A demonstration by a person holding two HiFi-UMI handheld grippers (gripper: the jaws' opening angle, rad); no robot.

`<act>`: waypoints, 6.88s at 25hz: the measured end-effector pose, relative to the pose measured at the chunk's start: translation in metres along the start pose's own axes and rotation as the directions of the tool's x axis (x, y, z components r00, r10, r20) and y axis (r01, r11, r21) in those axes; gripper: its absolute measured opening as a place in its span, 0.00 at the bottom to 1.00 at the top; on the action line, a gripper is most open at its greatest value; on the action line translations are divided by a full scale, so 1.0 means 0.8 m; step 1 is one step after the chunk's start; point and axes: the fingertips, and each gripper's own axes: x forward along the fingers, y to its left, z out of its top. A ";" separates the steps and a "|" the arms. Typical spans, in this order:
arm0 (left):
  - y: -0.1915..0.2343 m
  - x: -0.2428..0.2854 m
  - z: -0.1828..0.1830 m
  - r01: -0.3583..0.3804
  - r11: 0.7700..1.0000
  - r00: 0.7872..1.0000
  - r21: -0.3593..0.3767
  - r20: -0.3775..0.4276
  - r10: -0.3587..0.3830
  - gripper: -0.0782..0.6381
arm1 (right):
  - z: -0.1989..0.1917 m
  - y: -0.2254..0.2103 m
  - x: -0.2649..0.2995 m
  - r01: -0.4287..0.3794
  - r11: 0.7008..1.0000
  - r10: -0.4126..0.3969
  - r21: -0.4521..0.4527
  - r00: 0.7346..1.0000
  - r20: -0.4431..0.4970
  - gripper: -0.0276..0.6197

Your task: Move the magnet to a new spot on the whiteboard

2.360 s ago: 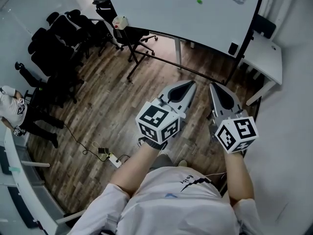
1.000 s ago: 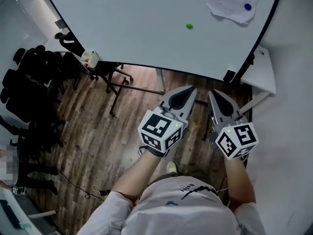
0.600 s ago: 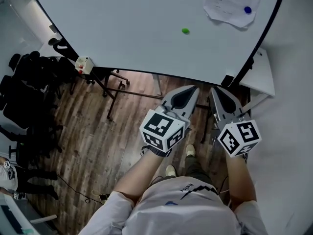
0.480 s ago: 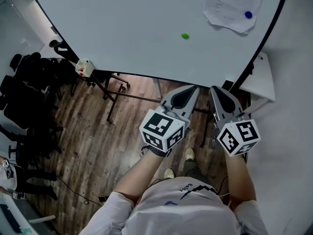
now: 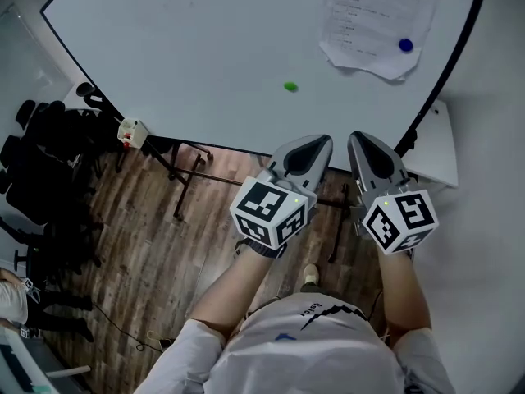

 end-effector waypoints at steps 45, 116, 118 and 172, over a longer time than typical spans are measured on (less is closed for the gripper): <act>0.029 0.148 0.016 -0.004 0.999 1.000 0.052 -0.016 0.005 0.12 | 0.129 -0.210 0.101 0.424 0.628 -0.444 -0.653 0.884 0.147 0.27; 0.025 -0.076 0.000 -0.078 0.994 0.995 0.082 -0.058 0.083 0.12 | 0.022 0.030 0.030 0.250 0.858 -0.275 -0.449 0.961 0.011 0.24; 0.025 -0.086 0.000 -0.087 0.994 0.994 0.066 -0.058 0.090 0.12 | 0.021 0.040 0.026 0.248 0.859 -0.272 -0.449 0.962 0.010 0.24; 0.168 -0.036 -0.070 -0.233 0.972 0.970 -0.040 -0.074 0.230 0.12 | -0.142 -0.048 0.206 0.114 0.842 -0.237 -0.528 0.956 -0.171 0.24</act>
